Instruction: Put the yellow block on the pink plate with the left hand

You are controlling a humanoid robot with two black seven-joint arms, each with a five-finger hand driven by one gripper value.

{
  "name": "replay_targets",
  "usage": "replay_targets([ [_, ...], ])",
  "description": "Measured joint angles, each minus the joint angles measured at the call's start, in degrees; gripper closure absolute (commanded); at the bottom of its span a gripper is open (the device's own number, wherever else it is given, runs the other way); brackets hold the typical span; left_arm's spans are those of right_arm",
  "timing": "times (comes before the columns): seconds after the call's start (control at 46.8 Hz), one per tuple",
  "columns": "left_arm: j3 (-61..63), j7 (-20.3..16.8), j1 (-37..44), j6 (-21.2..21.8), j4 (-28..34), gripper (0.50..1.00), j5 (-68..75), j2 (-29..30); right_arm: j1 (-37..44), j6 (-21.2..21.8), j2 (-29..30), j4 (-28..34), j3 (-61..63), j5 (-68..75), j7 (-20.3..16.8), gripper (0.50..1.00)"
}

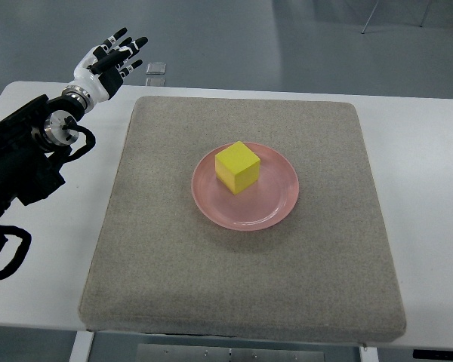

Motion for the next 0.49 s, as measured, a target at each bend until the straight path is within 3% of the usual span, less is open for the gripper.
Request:
replay_targets([
  [0.492,-0.04,-0.48,0.61,0.71,0.29,0.525,0.09,-3.08,0.33,-0.01,0.00,0.00,0.06,0.00,0.00,0.576],
])
